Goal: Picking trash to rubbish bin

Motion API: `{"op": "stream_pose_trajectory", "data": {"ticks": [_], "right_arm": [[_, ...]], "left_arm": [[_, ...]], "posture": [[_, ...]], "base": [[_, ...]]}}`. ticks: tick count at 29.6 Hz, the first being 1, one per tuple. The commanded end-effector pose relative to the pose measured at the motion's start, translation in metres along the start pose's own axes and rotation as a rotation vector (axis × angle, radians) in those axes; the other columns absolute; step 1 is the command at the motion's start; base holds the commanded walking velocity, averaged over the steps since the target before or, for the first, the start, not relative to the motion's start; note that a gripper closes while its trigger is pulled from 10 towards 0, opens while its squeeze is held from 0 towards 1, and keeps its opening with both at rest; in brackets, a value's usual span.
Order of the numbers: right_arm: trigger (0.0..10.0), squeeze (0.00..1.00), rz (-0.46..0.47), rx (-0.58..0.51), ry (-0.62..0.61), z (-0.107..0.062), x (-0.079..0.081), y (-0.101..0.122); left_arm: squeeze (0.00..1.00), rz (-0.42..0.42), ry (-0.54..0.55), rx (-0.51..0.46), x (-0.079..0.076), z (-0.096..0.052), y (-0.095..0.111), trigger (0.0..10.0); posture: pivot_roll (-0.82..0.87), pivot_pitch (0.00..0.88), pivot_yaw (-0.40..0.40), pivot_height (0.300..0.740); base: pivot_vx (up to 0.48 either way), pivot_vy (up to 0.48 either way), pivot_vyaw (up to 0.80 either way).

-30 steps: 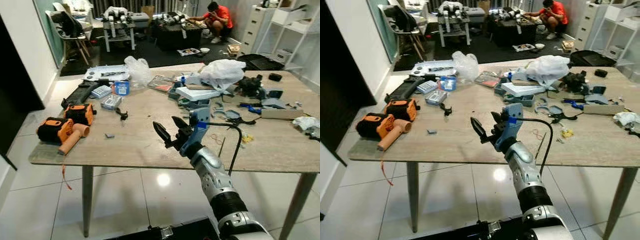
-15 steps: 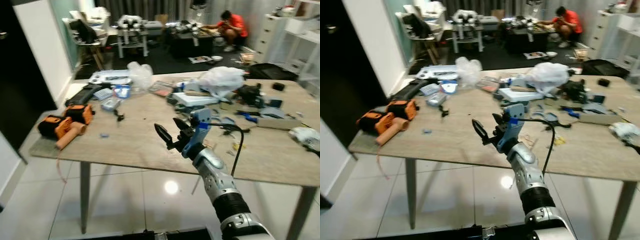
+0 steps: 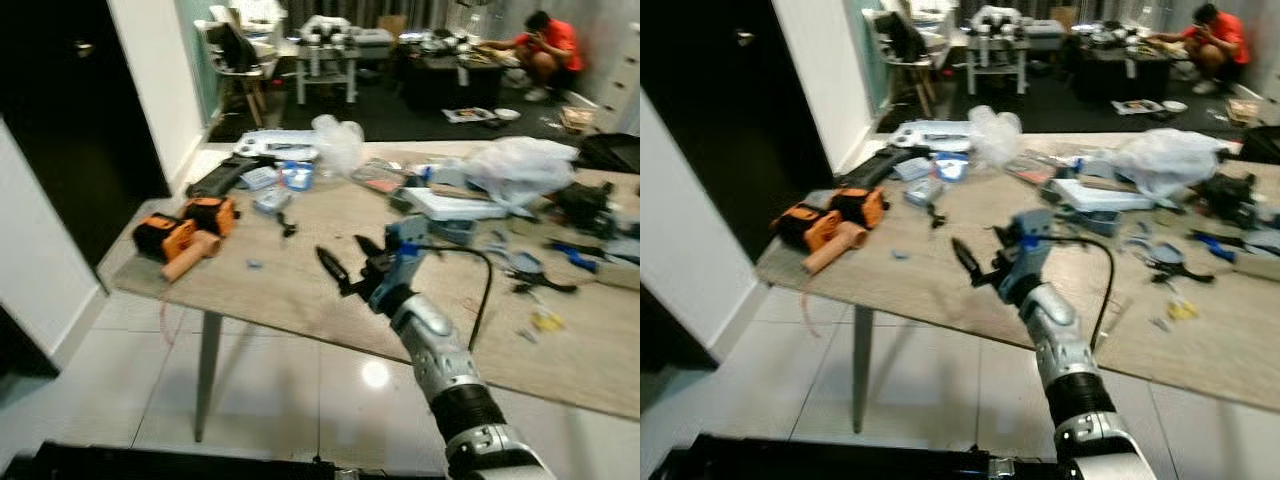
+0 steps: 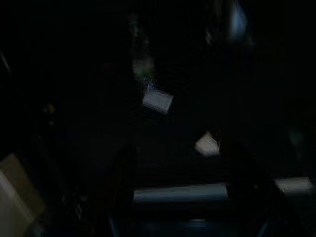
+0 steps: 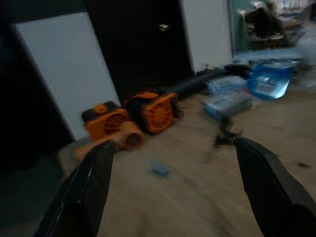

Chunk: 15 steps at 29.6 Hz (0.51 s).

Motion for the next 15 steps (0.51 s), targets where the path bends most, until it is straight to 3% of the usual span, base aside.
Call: {"op": "stream_pose_trajectory", "data": {"ticks": [1,5,15], "right_arm": [[10.0,0.00,-0.010,0.021,-0.057,-0.0079,-0.0156,-0.0059],[10.0,0.00,-0.009,0.018,-0.055,-0.0067,-0.0143,-0.0051],[10.0,0.00,-0.014,0.016,-0.068,-0.0078,-0.0166,-0.0050]], "left_arm": [[0.00,0.007,-0.022,0.010,-0.0060,0.0002,-0.0038,10.0],[0.00,-0.008,-0.013,0.007,-0.0053,0.0002,-0.0036,10.0],[0.00,-0.056,0.027,-0.012,-0.0016,0.0001,-0.0021,10.0]], "posture": [[-0.04,0.153,0.011,0.740],[-0.04,0.151,0.011,0.740],[-0.04,0.155,0.012,0.740]], "base": [[0.000,-0.472,0.00],[0.000,-0.471,0.00],[0.000,0.000,0.00]]}}
Point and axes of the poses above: a point about 5 cm out from each wrist's last joint towards the gripper, its own z axis pointing out of the wrist towards the gripper, its own y axis along the axis of the wrist's last joint, x = y × z, the point moved 6 cm from there along z, pointing out of the wrist towards the gripper, and after that the axes turned 14 degrees about z, right-handed, at the moved point
